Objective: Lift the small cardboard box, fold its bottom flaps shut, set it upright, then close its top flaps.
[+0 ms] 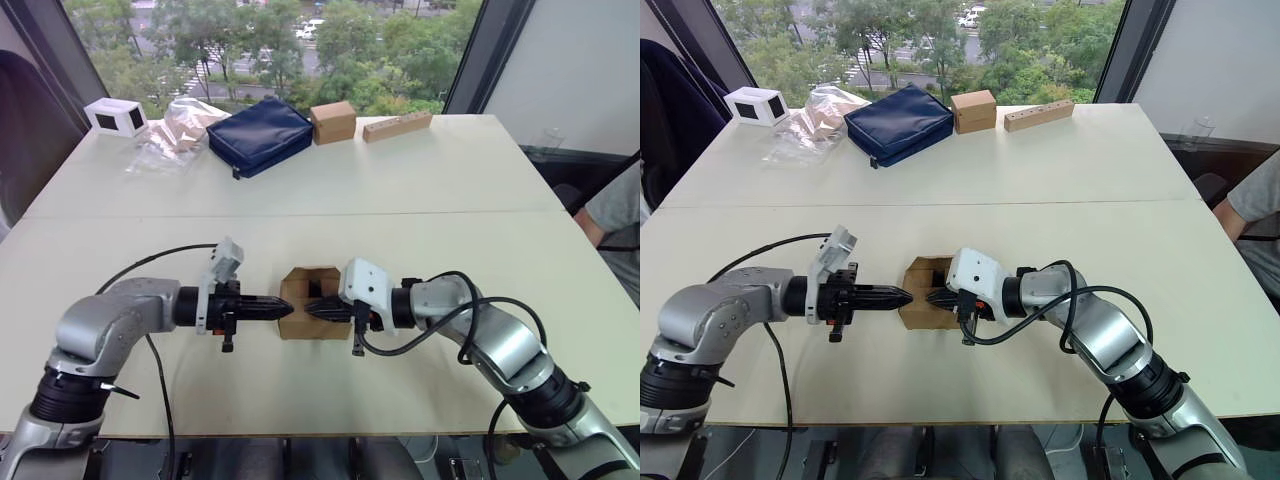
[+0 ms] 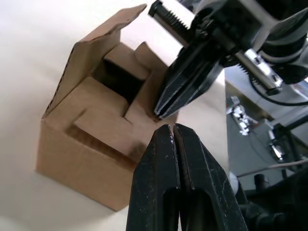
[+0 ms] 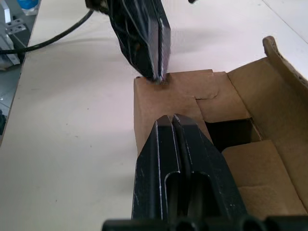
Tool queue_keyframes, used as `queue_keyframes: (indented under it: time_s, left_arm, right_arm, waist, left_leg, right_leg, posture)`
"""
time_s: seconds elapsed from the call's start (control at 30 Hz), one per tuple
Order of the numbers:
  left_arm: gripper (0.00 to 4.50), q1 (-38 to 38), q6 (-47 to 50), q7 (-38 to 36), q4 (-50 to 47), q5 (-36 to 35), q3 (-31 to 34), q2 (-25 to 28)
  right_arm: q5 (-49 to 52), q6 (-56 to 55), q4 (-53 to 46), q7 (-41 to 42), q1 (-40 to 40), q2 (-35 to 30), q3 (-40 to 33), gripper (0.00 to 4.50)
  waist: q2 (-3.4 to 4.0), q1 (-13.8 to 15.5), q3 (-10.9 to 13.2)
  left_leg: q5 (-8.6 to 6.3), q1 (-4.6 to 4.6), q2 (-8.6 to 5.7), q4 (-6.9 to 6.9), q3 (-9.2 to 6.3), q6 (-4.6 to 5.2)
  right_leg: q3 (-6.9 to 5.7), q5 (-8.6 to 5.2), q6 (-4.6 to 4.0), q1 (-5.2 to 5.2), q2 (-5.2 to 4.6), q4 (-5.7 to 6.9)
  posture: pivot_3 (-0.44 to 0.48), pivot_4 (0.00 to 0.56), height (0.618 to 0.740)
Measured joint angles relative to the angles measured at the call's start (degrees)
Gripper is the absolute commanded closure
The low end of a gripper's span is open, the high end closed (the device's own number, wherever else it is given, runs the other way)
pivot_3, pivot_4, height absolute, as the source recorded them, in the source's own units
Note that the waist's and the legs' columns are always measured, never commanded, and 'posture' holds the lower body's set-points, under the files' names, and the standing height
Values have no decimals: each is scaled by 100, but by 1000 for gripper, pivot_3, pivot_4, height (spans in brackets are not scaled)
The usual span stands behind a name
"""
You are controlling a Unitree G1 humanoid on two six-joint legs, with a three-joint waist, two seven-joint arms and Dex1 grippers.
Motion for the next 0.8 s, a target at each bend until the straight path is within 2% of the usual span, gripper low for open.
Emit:
queue_keyframes:
  time_s: [0.17, 0.27, 0.4, 0.5, 0.67, 0.8]
  left_arm:
    - [4454, 7, -156, 11, 62, 79, -72, -27]
    - [4454, -8, -181, 9, 137, 102, -109, -36]
    - [4454, -16, -210, 9, 158, 107, -171, -84]
    - [4454, -23, -229, 11, 190, 117, -174, -84]
    - [4454, -25, -229, 55, 196, 112, -172, -87]
    - [4454, -24, -227, 106, 196, 105, -167, -87]
  right_arm:
    - [257, 141, -63, 21, 15, 29, -302, 4500]
    - [1271, 660, -91, -75, -327, 457, -1221, 4500]
    - [1696, 822, 195, -284, -1052, 638, -1939, 4500]
    - [1364, 757, 690, -442, -1265, 637, -1702, 4500]
    - [337, 418, 1381, -478, -1371, 485, -706, 4500]
    - [104, 225, 1487, -278, -1368, 468, -474, 4500]
  waist:
    - [0, 5, 0]
    - [1, -21, 1]
    - [1, -8, 0]
    - [1, -4, 0]
    - [1, -15, 0]
    - [1, -13, 1]
  left_leg:
    - [0, 0, 0, 0, 0, 0]
    - [0, 0, 1, 0, 4, 0]
    - [0, 2, 1, -2, -1, 0]
    - [0, 1, 0, -2, 2, 0]
    - [0, -1, 0, -3, 5, 0]
    - [0, -4, 0, -3, 5, 0]
  right_leg:
    - [0, 0, 0, 0, 0, 0]
    - [1, 0, 0, -2, 0, 2]
    - [-3, 0, 0, 1, 0, -1]
    - [-2, 0, 0, -1, -2, -2]
    - [-1, 0, 0, -6, -1, 0]
    - [-1, 0, 0, -8, -1, 0]
  posture:
    - [0, 150, 740]
    - [0, 150, 740]
    - [0, 150, 740]
    - [0, 150, 740]
    - [0, 150, 740]
    - [0, 150, 740]
